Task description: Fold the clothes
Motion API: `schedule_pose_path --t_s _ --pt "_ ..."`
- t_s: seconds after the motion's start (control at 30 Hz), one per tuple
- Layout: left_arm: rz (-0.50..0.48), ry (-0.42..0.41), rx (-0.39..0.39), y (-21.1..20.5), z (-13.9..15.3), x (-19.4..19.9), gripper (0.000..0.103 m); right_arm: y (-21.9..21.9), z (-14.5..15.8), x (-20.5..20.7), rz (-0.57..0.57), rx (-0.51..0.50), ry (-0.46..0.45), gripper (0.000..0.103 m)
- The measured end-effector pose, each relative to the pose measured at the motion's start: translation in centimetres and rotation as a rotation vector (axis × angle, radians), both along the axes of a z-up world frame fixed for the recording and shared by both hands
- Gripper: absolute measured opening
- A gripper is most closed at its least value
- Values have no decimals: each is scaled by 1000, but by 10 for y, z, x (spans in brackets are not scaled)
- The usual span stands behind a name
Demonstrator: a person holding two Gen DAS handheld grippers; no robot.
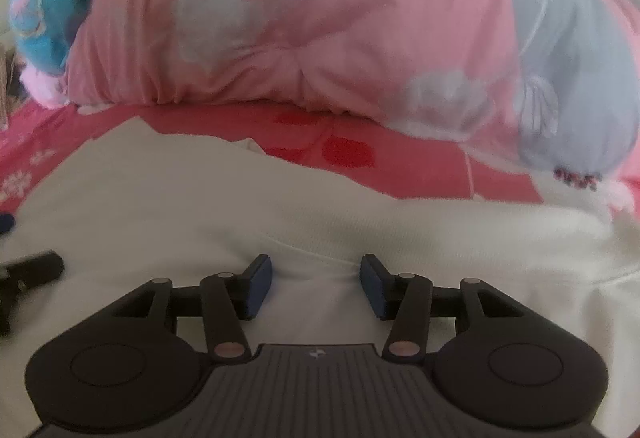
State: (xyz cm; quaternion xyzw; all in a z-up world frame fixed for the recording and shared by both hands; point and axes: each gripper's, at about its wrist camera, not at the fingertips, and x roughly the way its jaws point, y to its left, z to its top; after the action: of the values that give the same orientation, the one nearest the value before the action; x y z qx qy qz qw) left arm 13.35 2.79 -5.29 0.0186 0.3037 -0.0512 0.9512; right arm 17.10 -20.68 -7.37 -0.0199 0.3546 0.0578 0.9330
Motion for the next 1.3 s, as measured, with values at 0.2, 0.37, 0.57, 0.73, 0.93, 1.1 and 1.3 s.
schedule_pose_path --t_s 0.2,0.37,0.57,0.73,0.93,1.1,1.3 --pt "-89 -15 -29 -19 23 13 102 -2 1 -2 -2 19 -15 52" --pt "-57 96 0 -32 -4 49 102 -6 1 -3 -3 40 -27 53" --pt "-27 124 -25 -25 -14 57 103 -8 0 -5 -3 58 -30 53" --pt "-27 119 -18 -25 -15 60 103 -9 1 -4 -1 68 -25 55" --pt "-35 111 -19 -25 -15 60 103 -21 27 -21 -63 37 -74 55" --pt "-33 102 -19 -26 -15 59 103 -42 26 -27 -136 -58 -60 56" --pt "-32 97 -22 -26 -15 58 103 -64 8 -20 -188 -2 -10 61"
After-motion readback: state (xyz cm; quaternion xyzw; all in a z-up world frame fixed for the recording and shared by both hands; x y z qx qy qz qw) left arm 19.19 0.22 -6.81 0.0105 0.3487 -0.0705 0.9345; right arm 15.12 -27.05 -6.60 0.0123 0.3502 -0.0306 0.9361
